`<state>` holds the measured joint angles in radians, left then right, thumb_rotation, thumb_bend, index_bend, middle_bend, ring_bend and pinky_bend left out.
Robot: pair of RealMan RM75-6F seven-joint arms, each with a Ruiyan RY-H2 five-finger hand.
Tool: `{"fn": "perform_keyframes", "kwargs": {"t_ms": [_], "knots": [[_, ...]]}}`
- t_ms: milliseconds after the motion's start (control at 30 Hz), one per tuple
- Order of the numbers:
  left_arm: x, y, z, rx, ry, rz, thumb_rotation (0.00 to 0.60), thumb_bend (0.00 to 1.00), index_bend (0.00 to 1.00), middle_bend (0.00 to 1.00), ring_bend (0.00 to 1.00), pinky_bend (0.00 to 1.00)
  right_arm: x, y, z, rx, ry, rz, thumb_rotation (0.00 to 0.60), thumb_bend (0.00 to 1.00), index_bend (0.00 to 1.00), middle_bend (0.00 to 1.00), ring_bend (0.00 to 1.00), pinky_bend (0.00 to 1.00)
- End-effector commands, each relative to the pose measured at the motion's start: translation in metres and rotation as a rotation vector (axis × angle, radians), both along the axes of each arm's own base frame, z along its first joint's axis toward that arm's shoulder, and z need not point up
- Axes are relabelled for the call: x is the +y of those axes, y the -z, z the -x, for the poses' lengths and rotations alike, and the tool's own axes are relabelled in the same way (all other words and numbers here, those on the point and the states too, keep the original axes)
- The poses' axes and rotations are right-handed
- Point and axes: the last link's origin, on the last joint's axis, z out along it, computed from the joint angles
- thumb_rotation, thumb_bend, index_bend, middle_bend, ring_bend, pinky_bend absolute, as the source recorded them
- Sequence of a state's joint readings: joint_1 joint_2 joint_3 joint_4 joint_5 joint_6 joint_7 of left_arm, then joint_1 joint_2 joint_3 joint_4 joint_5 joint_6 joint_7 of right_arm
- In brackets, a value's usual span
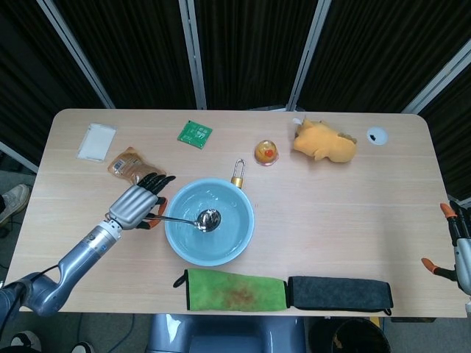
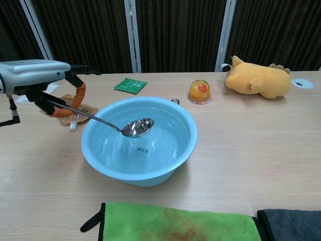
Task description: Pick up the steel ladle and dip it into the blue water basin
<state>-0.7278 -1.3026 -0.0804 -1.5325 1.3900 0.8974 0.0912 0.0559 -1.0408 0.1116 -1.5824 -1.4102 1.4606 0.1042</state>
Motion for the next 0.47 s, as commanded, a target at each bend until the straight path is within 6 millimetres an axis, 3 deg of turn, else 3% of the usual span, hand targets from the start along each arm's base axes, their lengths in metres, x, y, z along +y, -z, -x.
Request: {"fn": "perform_keyframes", "kwargs": {"t_ms": [33, 467], "knots": [[-0.002, -0.007, -0.001, 0.013, 0.003, -0.016, 0.600, 0.66, 0.78, 0.00, 0.00, 0.00, 0.002, -0.003, -0.001, -0.010, -0.004, 0.014, 0.600, 0.00, 0.00, 0.00, 0.00, 0.00], [-0.015, -0.024, -0.013, 0.054, 0.024, -0.047, 0.600, 0.66, 0.78, 0.00, 0.00, 0.00, 0.007, -0.006, -0.004, -0.034, -0.032, 0.018, 0.600, 0.00, 0.00, 0.00, 0.00, 0.00]]}}
